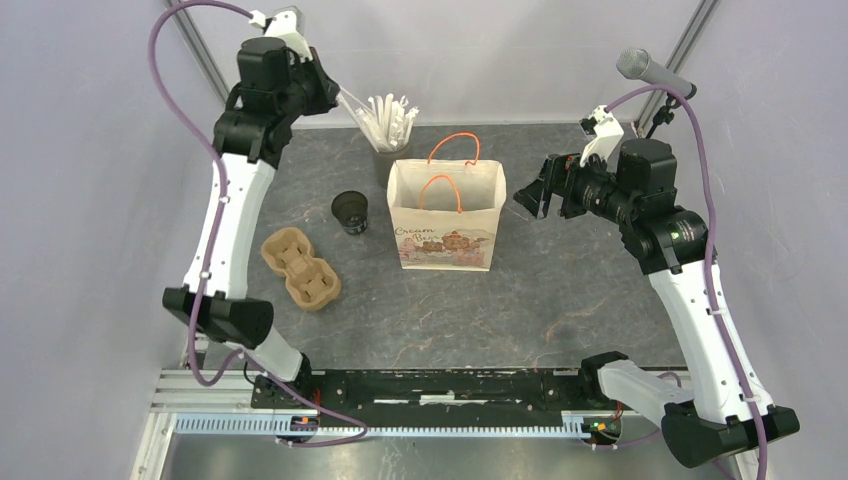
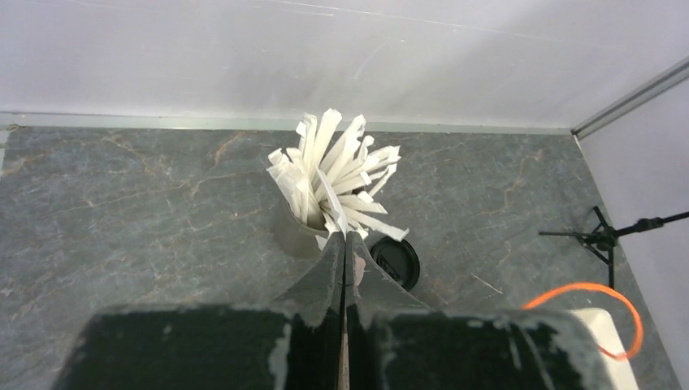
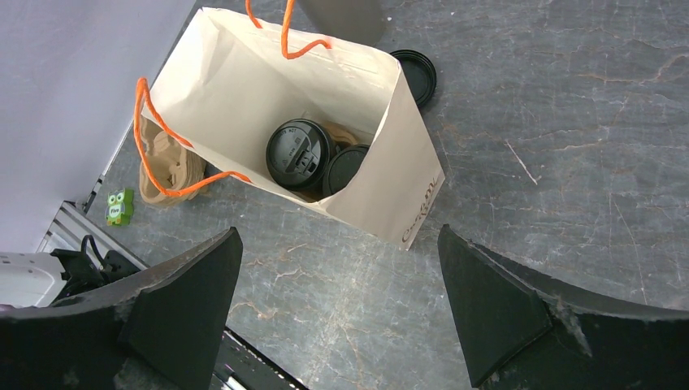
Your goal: Pack the takeout coffee
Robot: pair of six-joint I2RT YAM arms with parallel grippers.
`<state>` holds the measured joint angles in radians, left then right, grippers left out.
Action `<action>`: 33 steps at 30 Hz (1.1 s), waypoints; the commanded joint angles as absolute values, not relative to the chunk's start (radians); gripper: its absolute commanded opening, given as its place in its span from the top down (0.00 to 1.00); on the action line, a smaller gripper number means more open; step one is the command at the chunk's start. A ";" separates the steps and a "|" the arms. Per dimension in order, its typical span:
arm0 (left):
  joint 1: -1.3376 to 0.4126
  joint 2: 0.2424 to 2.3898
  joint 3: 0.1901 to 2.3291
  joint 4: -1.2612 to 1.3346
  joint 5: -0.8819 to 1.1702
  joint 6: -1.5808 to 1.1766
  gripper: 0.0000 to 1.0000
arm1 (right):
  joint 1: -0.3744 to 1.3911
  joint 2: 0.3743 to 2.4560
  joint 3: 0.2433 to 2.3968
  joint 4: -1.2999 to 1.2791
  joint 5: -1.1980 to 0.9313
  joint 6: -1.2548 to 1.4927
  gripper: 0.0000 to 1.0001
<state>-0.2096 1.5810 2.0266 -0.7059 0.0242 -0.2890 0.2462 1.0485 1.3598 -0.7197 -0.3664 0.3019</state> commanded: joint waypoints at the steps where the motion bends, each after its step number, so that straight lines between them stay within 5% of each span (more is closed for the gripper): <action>1: -0.207 1.639 2.037 -0.561 0.018 -0.232 0.98 | 0.244 1.044 1.378 -0.695 -0.380 0.305 0.03; 9: -0.209 1.679 1.841 -0.313 0.079 -0.237 0.98 | 0.244 1.043 1.377 -0.717 -0.368 0.294 0.03; 21: -0.210 1.760 1.759 -0.306 0.171 -0.258 0.90 | 0.243 1.033 1.365 -0.734 -0.358 0.295 0.03; 33: -0.209 1.694 1.788 -0.412 0.125 -0.228 0.98 | 0.244 1.014 1.353 -0.739 -0.356 0.291 0.03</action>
<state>-0.2092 1.7569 1.7592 -0.3958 0.1333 -0.2718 0.2462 1.0336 1.3594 -0.7444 -0.3641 0.2989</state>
